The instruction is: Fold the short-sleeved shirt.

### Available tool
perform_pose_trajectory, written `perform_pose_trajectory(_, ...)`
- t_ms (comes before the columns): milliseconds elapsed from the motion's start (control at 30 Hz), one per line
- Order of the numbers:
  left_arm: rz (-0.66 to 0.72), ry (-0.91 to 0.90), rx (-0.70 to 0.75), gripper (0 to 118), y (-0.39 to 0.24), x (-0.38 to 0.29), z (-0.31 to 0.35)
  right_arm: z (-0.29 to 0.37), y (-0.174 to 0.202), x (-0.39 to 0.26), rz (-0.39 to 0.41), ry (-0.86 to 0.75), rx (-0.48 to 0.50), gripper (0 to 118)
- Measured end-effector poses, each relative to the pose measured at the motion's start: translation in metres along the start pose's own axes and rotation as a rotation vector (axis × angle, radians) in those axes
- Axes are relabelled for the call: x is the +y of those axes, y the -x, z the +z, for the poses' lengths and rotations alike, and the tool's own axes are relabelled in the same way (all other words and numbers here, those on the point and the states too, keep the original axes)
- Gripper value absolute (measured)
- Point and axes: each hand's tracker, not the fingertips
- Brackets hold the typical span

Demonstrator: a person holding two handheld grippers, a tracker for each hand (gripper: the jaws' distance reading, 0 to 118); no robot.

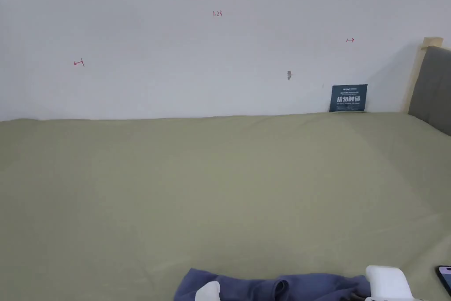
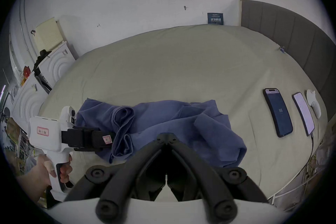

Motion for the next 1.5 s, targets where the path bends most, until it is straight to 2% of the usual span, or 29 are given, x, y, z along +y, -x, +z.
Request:
perform_pose_trajectory(133,-0.026,0.015,-0.06,2,-0.01,0.005,0.001,0.0,0.003,0.0,0.011,-0.002,0.001,0)
perform_pose_trajectory(200,-0.03,0.037,-0.043,2,-0.018,0.008,0.008,0.002,0.003,-0.001,0.013,-0.002,0.003,0)
perform_pose_trajectory(333,-0.064,-0.014,-0.123,2,-0.008,0.028,0.063,0.005,0.0,-0.002,0.005,-0.005,0.006,0)
perform_pose_trajectory(400,-0.07,-0.08,-0.086,0,0.01,0.045,0.1,0.005,-0.001,-0.002,0.005,-0.005,0.009,0)
perform_pose_trajectory(533,0.003,-0.133,0.055,0,0.063,0.069,0.149,0.005,-0.001,-0.002,0.007,-0.005,0.007,0)
perform_pose_trajectory(600,0.058,-0.135,0.057,1,0.086,0.072,0.163,0.005,0.0,-0.003,0.012,0.0,0.01,0)
perform_pose_trajectory(700,0.105,-0.118,-0.036,25,0.101,0.068,0.161,0.003,0.002,-0.004,0.029,0.008,0.009,0)
perform_pose_trajectory(733,0.105,-0.116,-0.038,36,0.103,0.066,0.156,0.002,0.002,-0.004,0.033,0.01,0.008,0)
perform_pose_trajectory(767,0.117,-0.115,-0.045,90,0.105,0.065,0.149,0.002,0.002,-0.004,0.036,0.012,0.008,0)
perform_pose_trajectory(800,0.145,-0.1,-0.071,113,0.107,0.064,0.141,0.002,0.003,-0.004,0.039,0.012,0.009,0)
perform_pose_trajectory(833,0.171,-0.072,-0.118,114,0.109,0.063,0.132,0.002,0.003,-0.004,0.041,0.013,0.01,0)
perform_pose_trajectory(900,0.226,-0.053,-0.247,114,0.113,0.059,0.112,0.002,0.003,-0.005,0.046,0.016,0.009,0)
perform_pose_trajectory(967,0.242,-0.018,-0.272,111,0.11,0.056,0.093,0.002,0.003,-0.005,0.052,0.021,0.01,0)
perform_pose_trajectory(1000,0.223,-0.017,-0.276,107,0.104,0.055,0.087,0.002,0.003,-0.005,0.053,0.024,0.008,0)
perform_pose_trajectory(1033,0.193,-0.005,-0.276,96,0.097,0.055,0.083,0.002,0.002,-0.005,0.053,0.025,0.006,0)
perform_pose_trajectory(1067,0.158,-0.001,-0.211,54,0.091,0.054,0.08,0.002,0.002,-0.005,0.051,0.025,0.004,0)
perform_pose_trajectory(1100,0.131,-0.02,-0.162,18,0.086,0.052,0.078,0.002,0.0,-0.005,0.046,0.024,0.003,0)
perform_pose_trajectory(1200,0.145,-0.081,0.005,18,0.08,0.043,0.077,0.002,-0.003,-0.004,0.038,0.023,-0.001,0)
perform_pose_trajectory(1267,0.173,-0.128,-0.064,18,0.082,0.036,0.085,0.001,-0.004,-0.004,0.034,0.025,-0.007,0)
perform_pose_trajectory(1500,0.264,-0.308,-0.026,18,0.081,0.033,0.157,0.003,-0.006,-0.004,0.018,0.019,-0.003,0)
